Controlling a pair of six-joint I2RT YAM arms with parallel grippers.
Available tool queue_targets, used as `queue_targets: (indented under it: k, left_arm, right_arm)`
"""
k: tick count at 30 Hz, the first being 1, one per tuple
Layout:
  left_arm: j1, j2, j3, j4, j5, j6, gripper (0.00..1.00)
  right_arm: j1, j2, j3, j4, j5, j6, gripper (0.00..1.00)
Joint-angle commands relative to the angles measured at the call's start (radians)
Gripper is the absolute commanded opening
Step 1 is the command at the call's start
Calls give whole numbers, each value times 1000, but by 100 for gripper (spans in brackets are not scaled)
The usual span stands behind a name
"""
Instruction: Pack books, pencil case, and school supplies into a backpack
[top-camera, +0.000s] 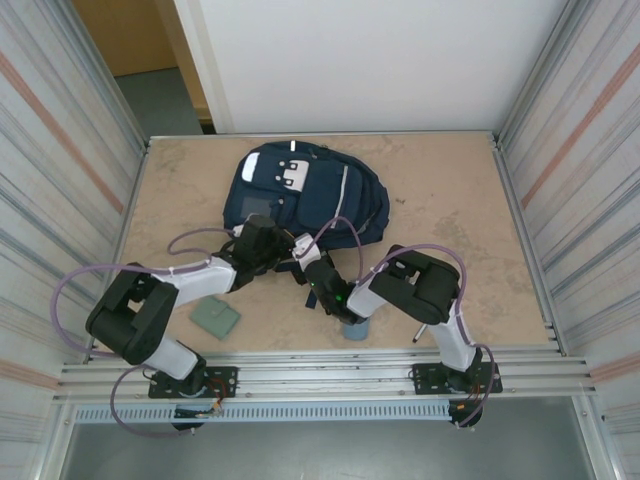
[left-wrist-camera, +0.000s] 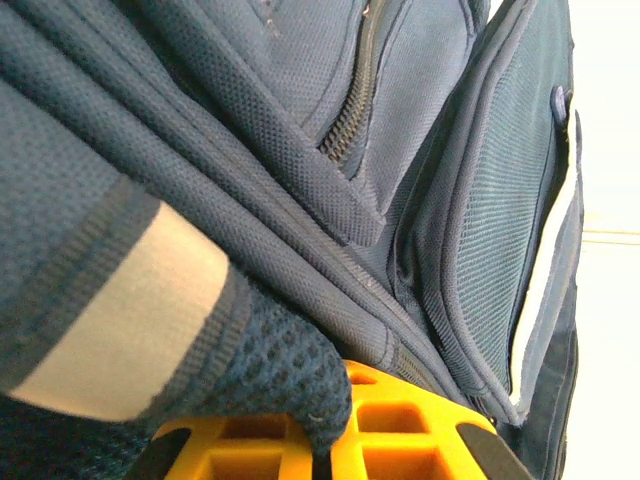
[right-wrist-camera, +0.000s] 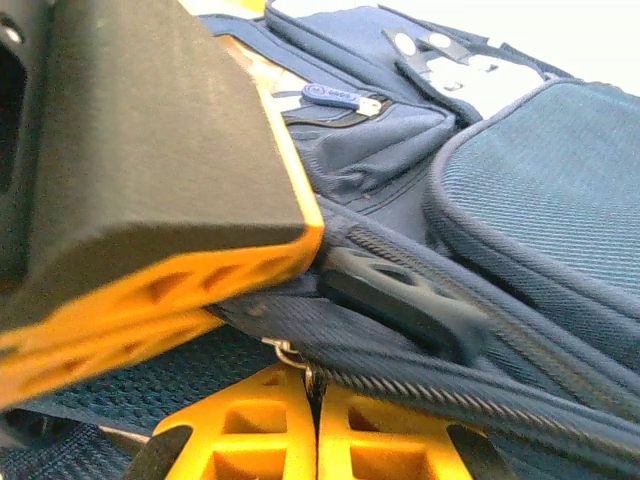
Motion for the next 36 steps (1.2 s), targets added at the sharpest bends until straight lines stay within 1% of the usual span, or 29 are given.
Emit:
queue_targets:
  k: [1,4,9,12,14,16,17,19,21,23,25,28,29,30,31,33,36]
  left_arm:
    - [60,-57,-34,-95,-70,87,0]
    - [77,-60,-37,-97,-60,113,0]
    - [88,-60,-8,-139,-94,181,0]
    - [129,-49,17,-123,-61,235,0]
    - [179,-18,70,-136,30,301,0]
    - [233,41,176,-219,144,385,0]
    - [246,65,224,-262,166,417,0]
    - [252,110,296,-316,156,484,0]
    - [255,144,338,-350,129,523,0]
    - [267,179,374,-370,124,553,0]
    - [287,218,419,-392,144,579,0]
    - [329,306,533,-464,229,623,0]
    - [344,340,588,-503,271,640,2]
    - [357,381,642,-545,312,659,5]
    - [364,410,688,-583,329,671,7]
    - [370,448,755,-625,341,696,13]
    - [371,442,750,-627,352,664,31]
  right_arm:
    - [-57,-81,-65,-63,172,94,0]
    - [-70,-103,-99,-83,142,138,0]
    - [-76,-137,-151,-67,145,149,0]
    - [-96,-188,-180,-84,135,175,0]
    - [-120,-230,-193,-127,101,205,0]
    - [-134,-265,-199,-167,94,211,0]
    - [-138,-271,-201,-173,111,199,0]
    - [-142,-293,-215,-179,132,178,0]
    - [-146,-324,-232,-205,121,168,0]
    - [-157,-351,-247,-234,102,166,0]
    - [-175,-378,-257,-289,39,180,0]
    - [-218,-417,-250,-391,-144,208,0]
    - [-228,-426,-241,-442,-191,218,0]
    - [-231,-437,-227,-491,-215,232,0]
    - [-231,-446,-211,-540,-239,242,0]
    - [-235,-466,-174,-625,-332,244,0]
    - [-245,-479,-114,-733,-454,262,0]
